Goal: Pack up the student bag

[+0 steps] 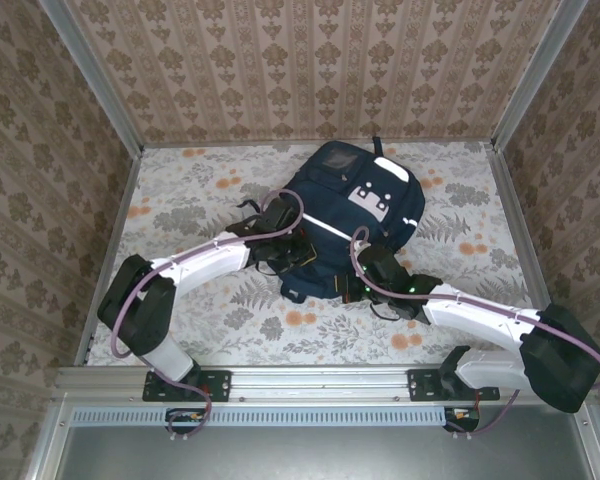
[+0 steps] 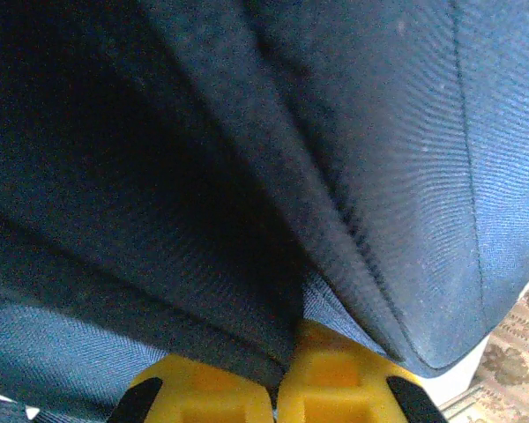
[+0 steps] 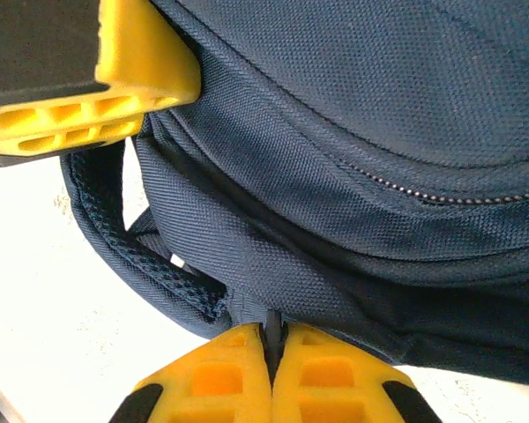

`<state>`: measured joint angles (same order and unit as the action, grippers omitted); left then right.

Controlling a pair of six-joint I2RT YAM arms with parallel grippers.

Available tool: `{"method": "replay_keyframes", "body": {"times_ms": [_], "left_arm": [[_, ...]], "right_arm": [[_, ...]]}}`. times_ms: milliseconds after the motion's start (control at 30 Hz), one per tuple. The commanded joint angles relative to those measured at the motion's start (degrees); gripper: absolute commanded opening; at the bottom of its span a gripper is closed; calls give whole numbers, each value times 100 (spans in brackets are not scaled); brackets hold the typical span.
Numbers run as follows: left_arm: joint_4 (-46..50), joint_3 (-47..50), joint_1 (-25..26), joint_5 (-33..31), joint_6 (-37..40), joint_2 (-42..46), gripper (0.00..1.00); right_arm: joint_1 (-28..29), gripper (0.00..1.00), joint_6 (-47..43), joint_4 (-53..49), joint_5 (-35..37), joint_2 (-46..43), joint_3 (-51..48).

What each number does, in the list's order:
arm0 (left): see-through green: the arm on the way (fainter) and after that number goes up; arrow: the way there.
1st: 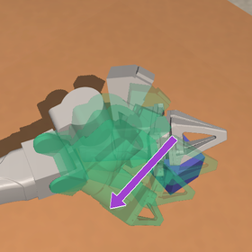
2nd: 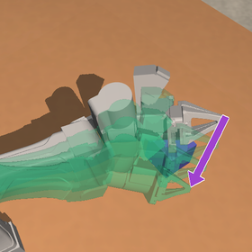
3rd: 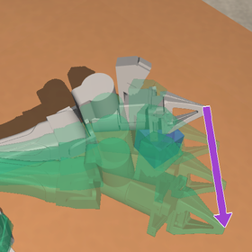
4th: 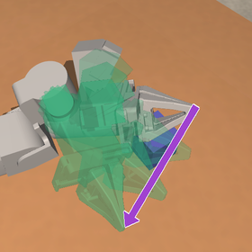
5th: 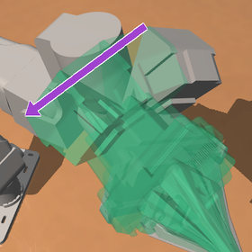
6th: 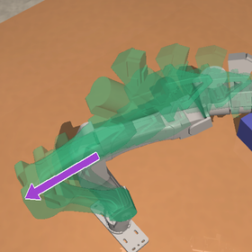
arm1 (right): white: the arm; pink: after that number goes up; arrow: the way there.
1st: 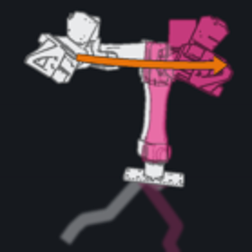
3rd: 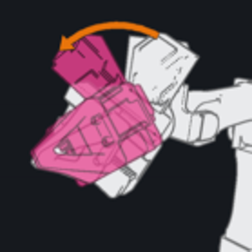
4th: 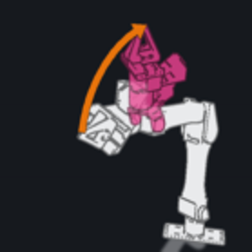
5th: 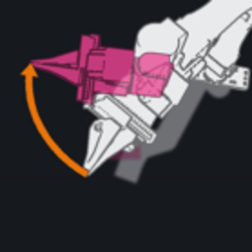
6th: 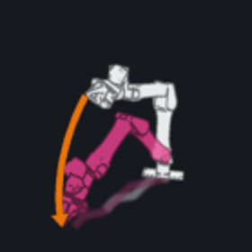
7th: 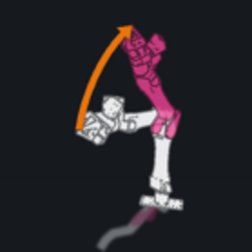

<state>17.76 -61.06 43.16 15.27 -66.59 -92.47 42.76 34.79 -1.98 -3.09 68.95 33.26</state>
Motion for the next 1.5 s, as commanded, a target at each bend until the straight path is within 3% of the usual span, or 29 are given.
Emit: {"method": "replay_keyframes", "body": {"times_ms": [0, 200, 367, 633, 900, 1100, 1267, 1467], "left_arm": [[-129, -444, 71, 4, 152, -53, 0], [263, -949, -122, -418, 287, 388, 0], [332, -1000, -352, -607, 214, 797, 0], [446, -702, -613, -725, 183, 1279, 0], [431, -324, -817, -709, 231, 1577, 0], [437, -170, -658, -757, 425, 1468, 0], [340, -19, -590, -824, 496, 1424, 0], [237, -207, -226, -864, 544, 1110, 0]], "right_arm": [[0, 0, -17, 161, 176, -183, 40], [52, 0, -59, -184, 564, -397, 4], [63, 0, -7, -469, 1505, -628, -286], [-627, 0, -5, -369, 2226, -1074, -772], [-907, 0, -60, -349, 1485, -930, -747], [-980, 0, -215, -26, -281, -1229, -523], [-980, 0, -181, -785, -421, -1095, -38], [-959, 0, 213, -562, -1705, -646, 260]]}}
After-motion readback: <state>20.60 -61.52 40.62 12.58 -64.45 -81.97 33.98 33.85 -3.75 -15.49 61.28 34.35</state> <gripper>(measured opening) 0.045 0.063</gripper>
